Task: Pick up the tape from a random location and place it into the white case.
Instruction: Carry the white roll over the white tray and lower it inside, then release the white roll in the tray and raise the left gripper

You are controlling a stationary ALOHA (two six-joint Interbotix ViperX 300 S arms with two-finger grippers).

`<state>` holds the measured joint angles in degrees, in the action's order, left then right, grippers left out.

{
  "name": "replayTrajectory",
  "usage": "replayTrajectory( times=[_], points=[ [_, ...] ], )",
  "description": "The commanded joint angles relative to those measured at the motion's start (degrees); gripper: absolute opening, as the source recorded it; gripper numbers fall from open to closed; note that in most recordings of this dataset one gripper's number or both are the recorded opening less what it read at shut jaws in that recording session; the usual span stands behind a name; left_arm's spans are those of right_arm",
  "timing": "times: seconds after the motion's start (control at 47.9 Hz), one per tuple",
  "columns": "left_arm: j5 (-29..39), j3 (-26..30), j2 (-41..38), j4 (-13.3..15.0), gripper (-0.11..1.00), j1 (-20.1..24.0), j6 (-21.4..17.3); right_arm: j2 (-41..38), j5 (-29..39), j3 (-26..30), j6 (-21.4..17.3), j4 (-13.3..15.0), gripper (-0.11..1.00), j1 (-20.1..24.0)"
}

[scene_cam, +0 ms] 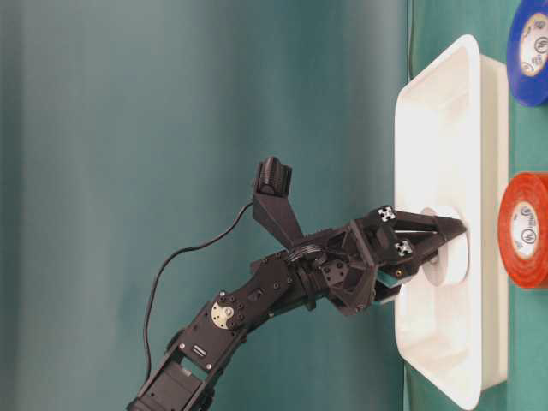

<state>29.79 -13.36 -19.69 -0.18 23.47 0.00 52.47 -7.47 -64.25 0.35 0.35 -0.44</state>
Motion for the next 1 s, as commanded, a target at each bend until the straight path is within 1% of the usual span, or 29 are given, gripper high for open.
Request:
replayTrajectory(
  times=[0.0, 0.688, 0.73, 0.897, 0.939, 0.98],
  points=[
    [-0.44, 0.26, 0.97, 0.09, 0.26, -0.09, 0.09, -0.44, -0.26, 1.41, 0.09, 0.0, 0.0, -0.09],
    [0.88, 1.05, 1.32, 0.35, 0.26, -0.53, 0.44, -0.62, -0.26, 1.41, 0.0, 0.09, 0.0, -0.09],
    [0.79, 1.14, 1.41, 0.35, 0.32, -0.62, 0.35, -0.62, -0.26, 1.41, 0.0, 0.09, 0.0, -0.09],
    [0.79, 1.14, 2.29, 0.35, 0.82, -0.62, 0.53, -0.62, -0.18, 1.41, -0.09, 0.09, 0.0, -0.09],
    [0.79, 1.14, 2.46, 0.35, 0.91, -0.62, 0.53, -0.62, -0.26, 1.41, -0.09, 0.0, 0.0, -0.09],
    [0.79, 1.14, 2.55, 0.35, 0.96, -0.62, 0.53, -0.62, -0.26, 1.41, -0.09, 0.09, 0.0, -0.18]
  ],
)
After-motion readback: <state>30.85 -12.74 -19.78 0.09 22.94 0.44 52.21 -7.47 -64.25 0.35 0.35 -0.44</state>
